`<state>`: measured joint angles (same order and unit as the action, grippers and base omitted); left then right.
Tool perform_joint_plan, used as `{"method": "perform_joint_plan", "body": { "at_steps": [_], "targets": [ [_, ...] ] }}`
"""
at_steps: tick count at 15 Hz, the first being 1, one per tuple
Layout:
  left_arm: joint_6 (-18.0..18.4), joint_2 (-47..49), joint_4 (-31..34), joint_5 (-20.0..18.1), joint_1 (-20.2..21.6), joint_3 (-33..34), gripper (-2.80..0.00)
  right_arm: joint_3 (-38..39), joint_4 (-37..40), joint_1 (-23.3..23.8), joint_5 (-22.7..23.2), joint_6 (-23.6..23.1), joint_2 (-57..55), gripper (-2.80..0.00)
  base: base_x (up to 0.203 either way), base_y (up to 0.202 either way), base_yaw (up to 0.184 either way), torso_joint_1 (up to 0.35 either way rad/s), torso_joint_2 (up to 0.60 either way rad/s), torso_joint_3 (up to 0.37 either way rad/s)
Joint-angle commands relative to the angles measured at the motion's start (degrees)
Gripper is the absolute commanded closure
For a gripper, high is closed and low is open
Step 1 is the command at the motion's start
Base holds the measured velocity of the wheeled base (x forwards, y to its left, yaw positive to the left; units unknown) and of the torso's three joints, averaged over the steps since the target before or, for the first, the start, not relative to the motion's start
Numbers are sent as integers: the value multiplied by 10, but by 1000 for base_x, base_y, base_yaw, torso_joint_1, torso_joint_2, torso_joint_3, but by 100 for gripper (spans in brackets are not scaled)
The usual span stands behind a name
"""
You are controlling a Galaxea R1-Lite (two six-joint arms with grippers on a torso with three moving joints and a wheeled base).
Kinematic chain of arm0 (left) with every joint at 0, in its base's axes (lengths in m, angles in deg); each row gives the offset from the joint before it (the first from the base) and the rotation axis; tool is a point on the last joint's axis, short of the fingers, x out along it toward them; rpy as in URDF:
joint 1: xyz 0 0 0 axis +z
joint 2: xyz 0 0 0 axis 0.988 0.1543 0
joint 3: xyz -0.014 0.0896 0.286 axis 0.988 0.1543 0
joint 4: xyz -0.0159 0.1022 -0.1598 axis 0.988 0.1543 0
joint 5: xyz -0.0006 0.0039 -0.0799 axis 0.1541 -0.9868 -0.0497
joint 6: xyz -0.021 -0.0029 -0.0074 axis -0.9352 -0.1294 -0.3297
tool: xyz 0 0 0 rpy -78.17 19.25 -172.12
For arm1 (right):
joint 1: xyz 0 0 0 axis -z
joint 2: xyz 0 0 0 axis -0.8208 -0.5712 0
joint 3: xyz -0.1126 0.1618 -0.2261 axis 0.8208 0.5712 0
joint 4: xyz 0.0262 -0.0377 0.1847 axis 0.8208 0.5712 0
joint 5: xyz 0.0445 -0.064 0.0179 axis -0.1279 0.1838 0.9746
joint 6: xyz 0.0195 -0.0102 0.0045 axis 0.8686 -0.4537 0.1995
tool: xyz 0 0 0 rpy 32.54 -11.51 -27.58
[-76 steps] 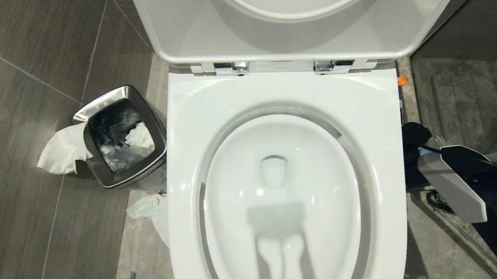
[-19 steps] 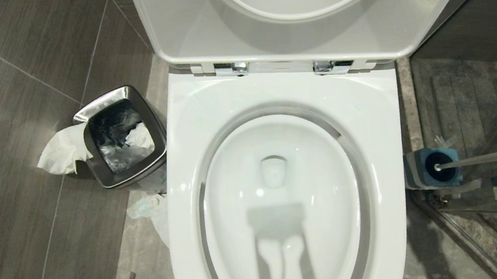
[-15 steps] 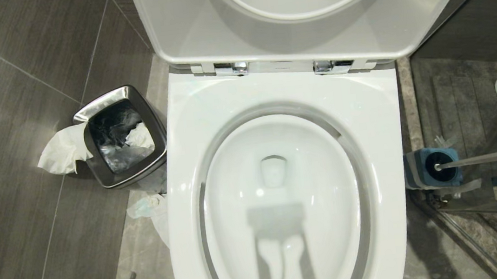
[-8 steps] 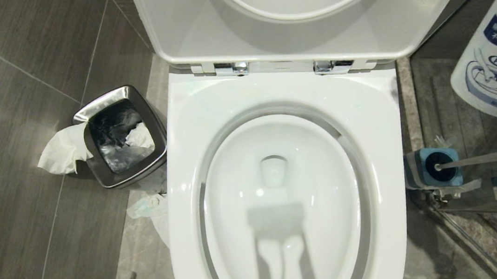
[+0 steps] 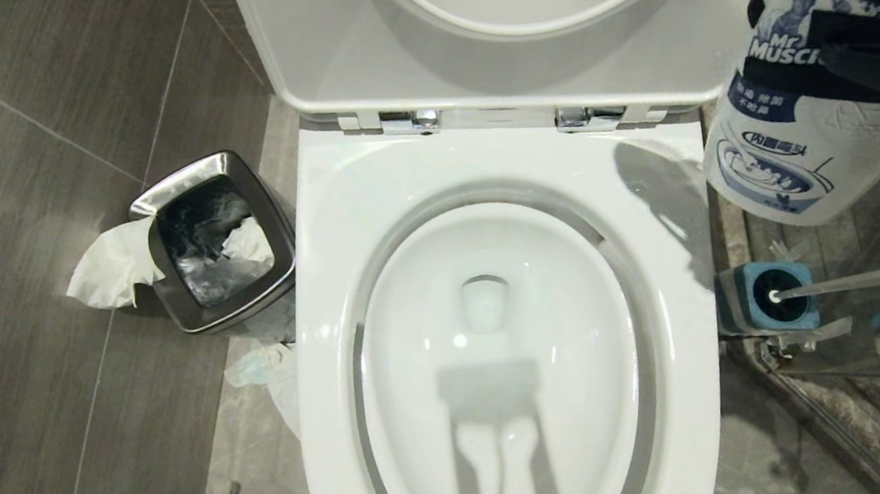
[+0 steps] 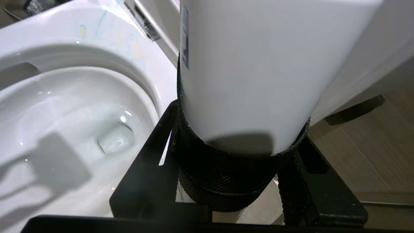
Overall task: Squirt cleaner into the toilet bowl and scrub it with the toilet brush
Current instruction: Pour in the cleaning agent
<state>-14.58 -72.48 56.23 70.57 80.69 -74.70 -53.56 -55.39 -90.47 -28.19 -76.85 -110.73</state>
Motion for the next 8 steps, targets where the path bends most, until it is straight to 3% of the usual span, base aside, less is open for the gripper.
{"method": "perform_joint_plan", "body": {
  "at_steps": [1, 8],
  "targets": [
    [0, 0, 0, 0, 0, 0, 0, -8, -1, -11, -1, -7, -19, 0, 0, 0, 0, 0, 0, 0],
    [0, 1, 0, 0, 0, 0, 0, -28, -1, -19, -2, -8, -19, 0, 0, 0, 0, 0, 0, 0]
  ]
}}
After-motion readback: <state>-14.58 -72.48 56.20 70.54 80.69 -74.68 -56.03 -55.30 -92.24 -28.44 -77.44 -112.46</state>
